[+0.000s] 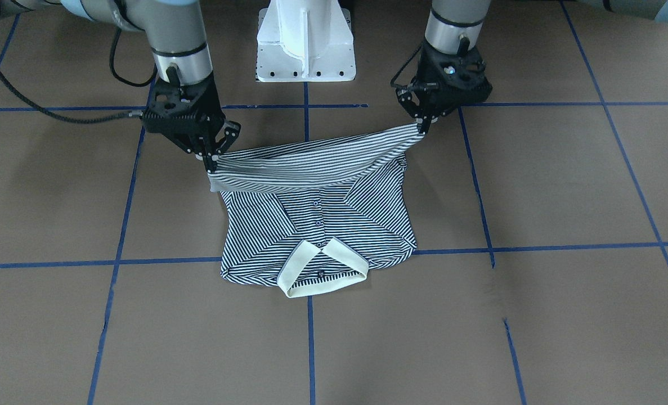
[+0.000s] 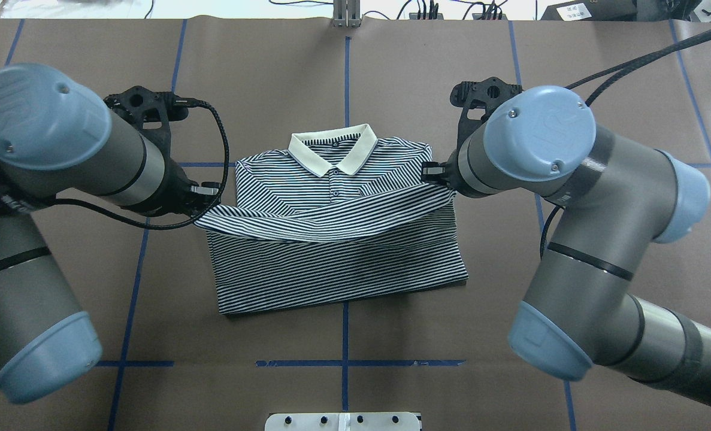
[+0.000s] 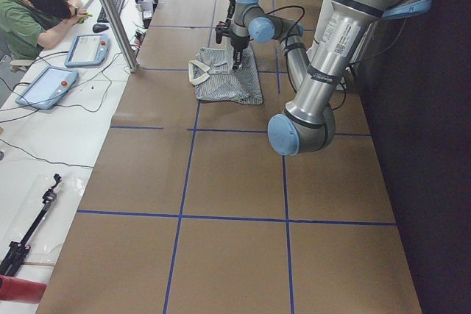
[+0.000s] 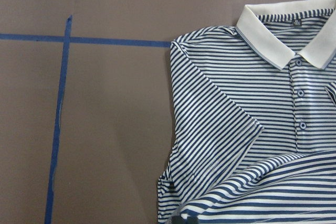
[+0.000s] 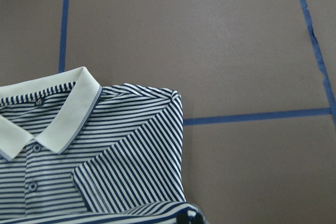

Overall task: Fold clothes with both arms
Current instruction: 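Lift the hem with both grippers and fold it toward the collar, then lower the hem near the collar and open both grippers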

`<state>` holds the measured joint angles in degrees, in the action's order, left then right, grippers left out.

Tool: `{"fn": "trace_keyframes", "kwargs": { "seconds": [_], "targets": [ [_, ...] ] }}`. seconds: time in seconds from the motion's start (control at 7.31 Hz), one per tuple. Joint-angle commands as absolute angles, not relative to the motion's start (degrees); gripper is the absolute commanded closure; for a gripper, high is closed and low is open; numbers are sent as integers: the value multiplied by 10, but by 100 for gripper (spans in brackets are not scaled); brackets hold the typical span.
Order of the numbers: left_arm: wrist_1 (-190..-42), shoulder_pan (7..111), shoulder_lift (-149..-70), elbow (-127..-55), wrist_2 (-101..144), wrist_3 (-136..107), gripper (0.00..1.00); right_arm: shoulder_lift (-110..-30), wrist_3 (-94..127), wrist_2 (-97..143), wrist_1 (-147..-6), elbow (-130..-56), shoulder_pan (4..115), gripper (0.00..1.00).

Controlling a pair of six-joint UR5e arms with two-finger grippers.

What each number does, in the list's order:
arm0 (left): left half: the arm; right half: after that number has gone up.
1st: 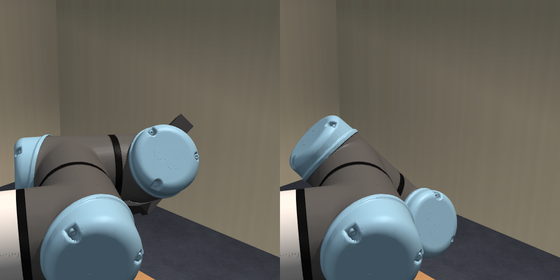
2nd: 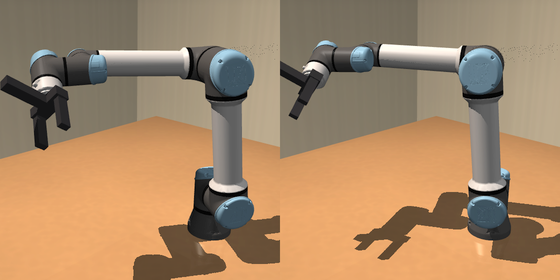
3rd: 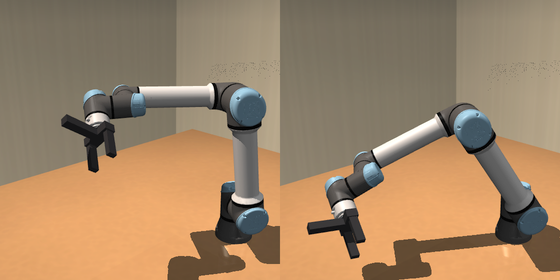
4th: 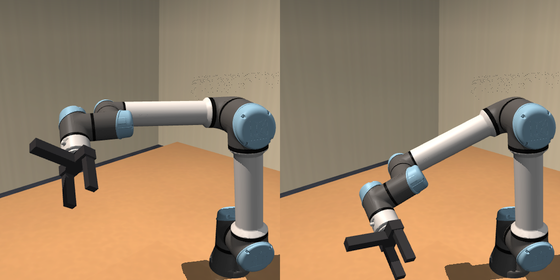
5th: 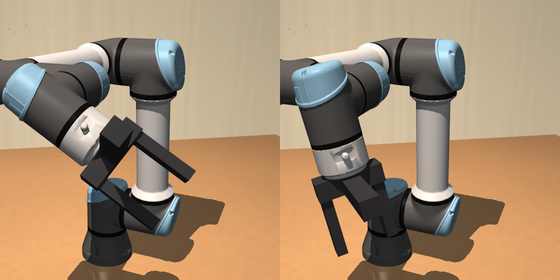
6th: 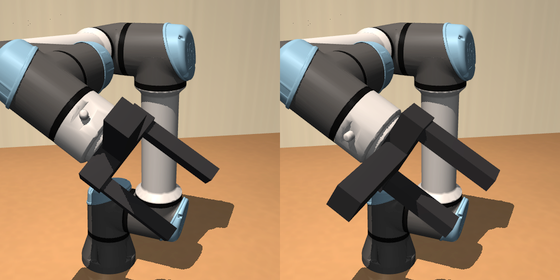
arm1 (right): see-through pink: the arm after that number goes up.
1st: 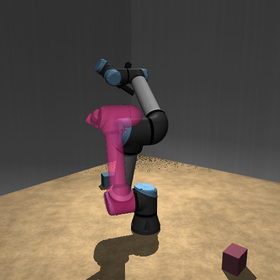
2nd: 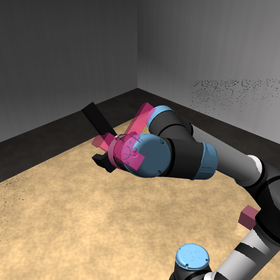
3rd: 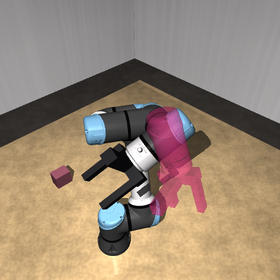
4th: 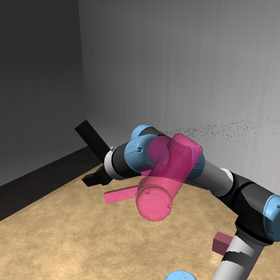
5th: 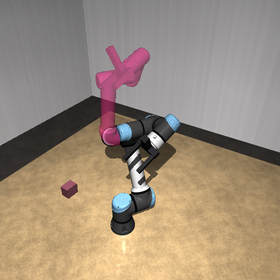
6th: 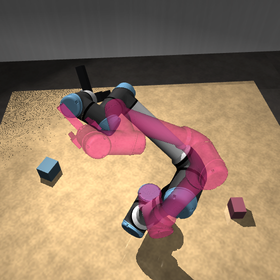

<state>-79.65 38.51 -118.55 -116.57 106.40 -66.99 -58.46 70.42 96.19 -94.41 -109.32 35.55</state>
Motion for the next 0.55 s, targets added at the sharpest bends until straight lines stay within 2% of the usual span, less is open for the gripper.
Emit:
{"fn": "trace_keyframes", "kwargs": {
  "seconds": [0.0,0.41],
  "targets": [
    [-890,400,-1198,-1052,1037,-650,100,-554,702,961,-874,-975,367,100],
    [-960,410,-1204,-949,1035,-633,100,-548,692,956,-801,-880,374,100]
  ]
}}
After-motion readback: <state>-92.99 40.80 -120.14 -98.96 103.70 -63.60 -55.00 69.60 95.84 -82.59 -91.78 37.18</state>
